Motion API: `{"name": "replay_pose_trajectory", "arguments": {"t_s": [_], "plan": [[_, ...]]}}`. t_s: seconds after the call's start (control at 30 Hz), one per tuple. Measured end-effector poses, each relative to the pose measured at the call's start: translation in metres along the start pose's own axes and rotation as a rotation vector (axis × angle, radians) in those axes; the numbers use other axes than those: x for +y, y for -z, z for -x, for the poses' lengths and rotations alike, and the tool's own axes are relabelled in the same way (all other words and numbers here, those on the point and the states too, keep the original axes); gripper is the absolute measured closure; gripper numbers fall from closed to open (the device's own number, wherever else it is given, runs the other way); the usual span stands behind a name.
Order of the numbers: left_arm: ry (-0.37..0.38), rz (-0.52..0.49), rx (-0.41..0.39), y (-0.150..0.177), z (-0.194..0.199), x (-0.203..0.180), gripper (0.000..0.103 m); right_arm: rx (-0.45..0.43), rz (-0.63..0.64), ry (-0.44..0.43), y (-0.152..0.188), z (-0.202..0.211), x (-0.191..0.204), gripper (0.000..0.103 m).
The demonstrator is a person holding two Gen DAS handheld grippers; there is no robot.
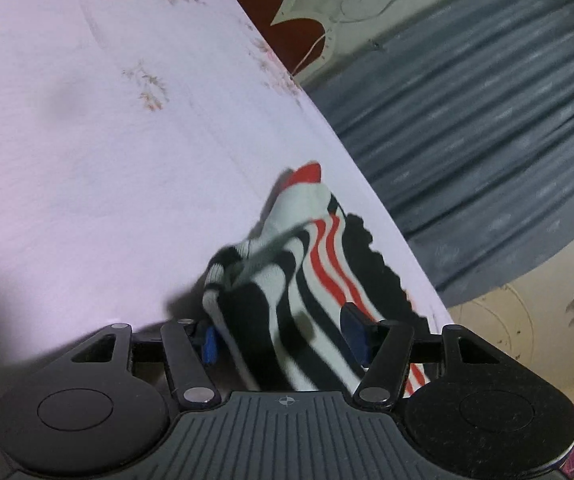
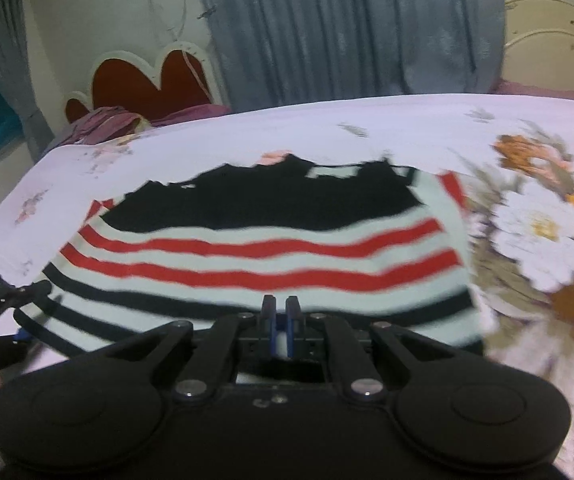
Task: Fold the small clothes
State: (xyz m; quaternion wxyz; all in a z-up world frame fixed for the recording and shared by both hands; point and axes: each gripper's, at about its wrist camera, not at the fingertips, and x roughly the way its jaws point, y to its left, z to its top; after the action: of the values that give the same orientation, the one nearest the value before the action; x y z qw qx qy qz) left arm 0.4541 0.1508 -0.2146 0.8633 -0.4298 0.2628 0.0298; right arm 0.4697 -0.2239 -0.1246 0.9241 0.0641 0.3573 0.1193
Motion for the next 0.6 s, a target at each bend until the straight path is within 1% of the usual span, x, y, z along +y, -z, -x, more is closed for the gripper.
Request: {"name": "replay_pose_trajectory", "arguments": {"t_s": [0.1,0.13,0.17,0.2,0.23,0.27,0.33,0.37,0.4,0.43,0.47,0.53,0.6], "plan": [[0.003,0.012,-0.011,-0.006,-0.012,-0.002,0.045,0.005,0.017,-0.026,-0.011,-0.018,0.017,0.099],[0.002,0.013,-0.009,-0.008,-0.015,-0.003,0.057,0.008,0.025,-0.031,-0.015,-0.024,0.023,0.099],[-0.014,0.013,0.005,-0.009,-0.019,-0.003,0.087,0.011,0.03,-0.036,-0.018,-0.03,0.027,0.099],[-0.002,0.057,0.023,-0.011,-0.023,0.001,0.087,0.014,0.036,-0.038,-0.02,-0.035,0.03,0.099],[0.059,0.12,0.0,-0.012,-0.021,0.007,0.087,0.016,0.042,-0.038,-0.022,-0.039,0.034,0.099],[0.106,0.129,-0.022,-0.012,-0.017,0.007,0.087,0.016,0.045,-0.042,-0.024,-0.043,0.036,0.099],[0.133,0.117,-0.029,-0.011,-0.014,0.007,0.087,0.017,0.051,-0.058,-0.027,-0.048,0.04,0.099],[0.131,0.131,-0.016,-0.009,-0.017,0.013,0.087,0.022,0.059,-0.063,-0.026,-0.052,0.041,0.099],[0.113,0.143,0.004,-0.008,-0.021,0.02,0.087,0.04,0.073,-0.046,-0.024,-0.059,0.042,0.099],[0.114,0.149,0.02,-0.008,-0.026,0.026,0.087,0.08,0.086,-0.012,-0.021,-0.069,0.042,0.103],[0.127,0.143,0.02,-0.008,-0.028,0.026,0.087,0.123,0.082,0.008,-0.016,-0.078,0.04,0.103],[0.111,0.11,0.036,-0.011,-0.031,0.02,0.087,0.111,0.075,0.005,-0.012,-0.079,0.037,0.103],[0.113,0.135,0.048,-0.013,-0.035,0.02,0.087,0.108,0.08,0.009,-0.011,-0.079,0.039,0.103]]}}
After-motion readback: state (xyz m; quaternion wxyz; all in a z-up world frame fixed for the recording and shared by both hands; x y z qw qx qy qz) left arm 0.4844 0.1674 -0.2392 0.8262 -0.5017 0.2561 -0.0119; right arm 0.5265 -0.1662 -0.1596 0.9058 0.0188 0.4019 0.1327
